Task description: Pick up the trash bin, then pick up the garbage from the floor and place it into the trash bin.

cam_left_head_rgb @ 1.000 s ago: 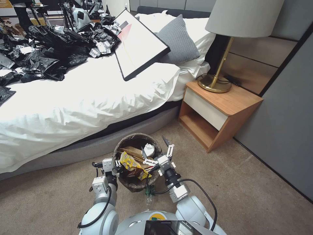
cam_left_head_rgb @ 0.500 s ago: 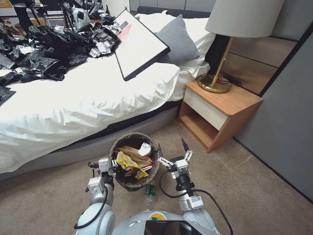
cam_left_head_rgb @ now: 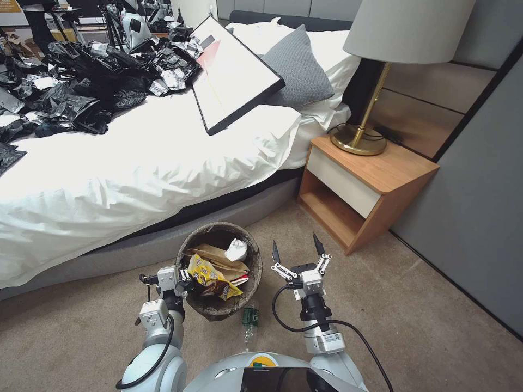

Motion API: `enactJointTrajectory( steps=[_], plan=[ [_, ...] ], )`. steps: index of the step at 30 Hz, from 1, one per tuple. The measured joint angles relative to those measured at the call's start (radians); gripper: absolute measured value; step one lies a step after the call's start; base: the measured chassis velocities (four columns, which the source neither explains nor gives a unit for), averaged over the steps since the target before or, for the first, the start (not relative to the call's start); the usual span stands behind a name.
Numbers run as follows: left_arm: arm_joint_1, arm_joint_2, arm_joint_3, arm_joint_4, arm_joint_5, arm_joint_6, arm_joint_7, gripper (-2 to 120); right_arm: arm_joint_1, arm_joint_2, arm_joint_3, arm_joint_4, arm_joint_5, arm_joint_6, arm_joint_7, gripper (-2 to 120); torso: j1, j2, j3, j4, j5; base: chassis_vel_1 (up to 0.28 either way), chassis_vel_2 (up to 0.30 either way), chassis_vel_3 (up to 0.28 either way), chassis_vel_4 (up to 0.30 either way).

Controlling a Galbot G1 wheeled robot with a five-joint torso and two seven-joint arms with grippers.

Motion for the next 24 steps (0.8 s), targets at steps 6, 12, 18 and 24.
enactJointTrajectory(
  steps=[6, 12, 18, 24],
  plan=[
    [-0.003, 0.0, -0.001, 0.008, 0.008, -0.014, 0.005, 0, 0.014, 0.008, 0.005, -0.022, 0.004, 0.005, 0.011, 100, 0.0, 0.0, 0.0, -0.0003, 0.0001, 0.0, 0.0, 0.0, 0.0],
    [-0.007, -0.002, 0.0, 0.011, 0.01, -0.014, 0.004, 0, 0.017, 0.012, 0.006, -0.03, 0.004, 0.003, 0.01, 100, 0.0, 0.0, 0.0, 0.0, 0.0006, 0.0, 0.0, 0.0, 0.0],
    [-0.007, -0.003, 0.0, 0.012, 0.01, -0.014, 0.003, 0, 0.021, 0.014, 0.006, -0.037, 0.003, 0.001, 0.009, 100, 0.0, 0.0, 0.0, 0.0, 0.001, 0.0, 0.0, 0.0, 0.0],
    [-0.008, -0.003, 0.001, 0.012, 0.011, -0.014, 0.002, 0, 0.022, 0.015, 0.006, -0.039, 0.005, 0.0, 0.007, 100, 0.0, 0.0, 0.0, -0.0002, 0.0013, 0.059, -0.056, -0.038, 0.062]
  ],
)
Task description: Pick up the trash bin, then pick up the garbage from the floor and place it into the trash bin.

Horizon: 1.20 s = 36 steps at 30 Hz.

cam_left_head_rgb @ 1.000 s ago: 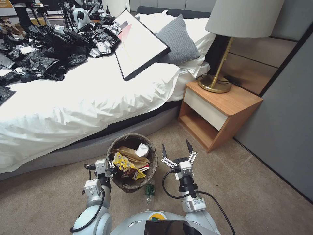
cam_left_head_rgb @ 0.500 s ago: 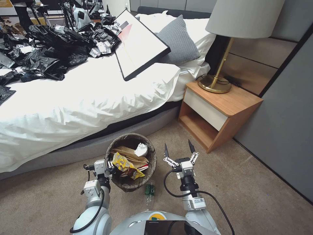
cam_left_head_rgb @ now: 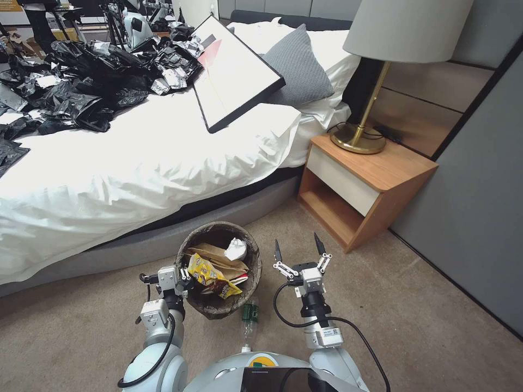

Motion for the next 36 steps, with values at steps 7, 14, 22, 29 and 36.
enactJointTrajectory(
  steps=[7, 14, 22, 29, 36],
  plan=[
    [0.0, 0.0, 0.001, -0.001, 0.0, 0.0, -0.001, 0, 0.004, 0.0, 0.0, -0.005, 0.001, 0.004, -0.002, 100, 0.0, 0.0, 0.0, -0.0002, 0.0008, 0.18, -0.165, -0.175, 0.164],
    [-0.001, 0.0, 0.001, -0.001, 0.0, 0.0, -0.001, 0, 0.015, 0.001, 0.0, -0.013, 0.0, 0.016, -0.008, 100, 0.0, 0.0, 0.0, 0.0001, 0.0017, 0.155, -0.157, -0.151, 0.13],
    [-0.005, 0.0, 0.001, -0.002, 0.0, 0.001, -0.001, 0, 0.024, 0.002, 0.0, -0.016, -0.003, 0.019, -0.009, 100, 0.0, 0.0, 0.0, -0.0001, 0.002, -0.007, 0.002, 0.0, 0.006],
    [-0.006, 0.0, -0.001, -0.004, -0.001, 0.001, -0.001, 0, 0.027, 0.002, 0.0, -0.016, -0.008, 0.02, -0.01, 100, 0.0, 0.0, 0.0, -0.0001, 0.0021, 0.0, 0.0, 0.0, 0.0],
    [-0.006, 0.0, -0.002, -0.005, -0.002, 0.001, -0.001, 0, 0.029, 0.002, 0.0, -0.017, -0.01, 0.02, -0.01, 100, 0.0, 0.0, 0.0, -0.0001, 0.0021, 0.0, 0.0, 0.0, 0.0]
  ],
)
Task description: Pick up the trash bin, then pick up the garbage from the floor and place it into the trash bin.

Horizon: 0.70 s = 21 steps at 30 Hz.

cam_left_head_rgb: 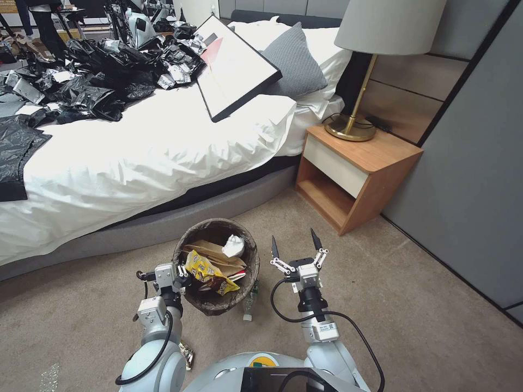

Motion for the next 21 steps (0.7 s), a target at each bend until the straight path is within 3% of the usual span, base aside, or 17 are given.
enactJointTrajectory(
  steps=[10, 14, 17, 21],
  plan=[
    [-0.01, 0.0, -0.017, -0.004, -0.003, 0.001, -0.004, 0, 0.027, -0.004, -0.007, -0.005, 0.005, -0.026, 0.002, 100, 0.0, 0.0, 0.0, -0.0001, 0.0006, 0.0, 0.0, 0.0, 0.0],
    [-0.013, 0.0, -0.024, -0.008, -0.008, 0.002, -0.009, 0, 0.077, -0.016, -0.025, -0.017, 0.085, -0.08, 0.006, 100, 0.0, 0.0, 0.0, 0.0001, 0.001, 0.0, 0.0, 0.0, 0.0],
    [-0.015, -0.002, -0.022, -0.012, -0.008, 0.003, -0.012, 0, 0.135, -0.033, -0.045, -0.047, 0.256, -0.169, 0.027, 100, 0.0, 0.0, 0.0, 0.0, 0.0002, 0.0, 0.0, 0.0, 0.0],
    [-0.017, -0.002, -0.022, -0.014, -0.008, 0.005, -0.013, 0, 0.16, -0.045, -0.065, -0.058, 0.362, -0.238, 0.042, 100, 0.0, 0.0, 0.0, 0.0, -0.0006, 0.0, 0.0, 0.0, 0.0]
  ],
)
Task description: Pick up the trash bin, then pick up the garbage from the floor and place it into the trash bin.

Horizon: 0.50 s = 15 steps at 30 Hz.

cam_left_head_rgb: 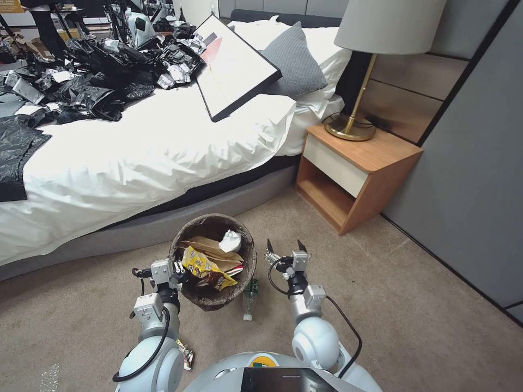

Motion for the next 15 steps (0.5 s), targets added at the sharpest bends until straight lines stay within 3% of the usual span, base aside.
enactJointTrajectory(
  steps=[3, 6, 9, 12, 15],
  plan=[
    [-0.011, -0.001, -0.001, -0.006, 0.001, 0.007, -0.004, 0, 0.089, -0.038, -0.043, -0.059, 0.209, -0.207, 0.061, 100, 0.0, 0.0, 0.0, 0.0002, -0.0005, 0.0, 0.0, 0.0, 0.0],
    [-0.017, -0.004, 0.001, -0.006, 0.002, 0.01, -0.005, 0, 0.11, -0.048, -0.051, -0.083, 0.224, -0.235, 0.072, 100, 0.0, 0.0, 0.0, 0.0002, -0.0006, 0.0, 0.0, 0.0, 0.0],
    [-0.027, -0.007, 0.004, -0.006, 0.002, 0.011, -0.005, 0, 0.13, -0.066, -0.059, -0.099, 0.285, -0.307, 0.084, 100, 0.0, 0.0, 0.0, 0.0, -0.0007, 0.0, 0.0, 0.0, 0.0],
    [-0.036, -0.007, 0.004, -0.014, 0.001, 0.015, -0.007, 0, 0.164, -0.093, -0.079, -0.1, 0.392, -0.442, 0.125, 100, 0.0, 0.0, 0.0, -0.0001, -0.0008, 0.0, 0.0, 0.0, 0.0],
    [-0.039, -0.007, 0.002, -0.022, 0.001, 0.017, -0.008, 0, 0.197, -0.104, -0.096, -0.11, 0.438, -0.492, 0.138, 100, 0.0, 0.0, 0.0, 0.0001, -0.0007, 0.0, 0.0, 0.0, 0.0]
  ],
)
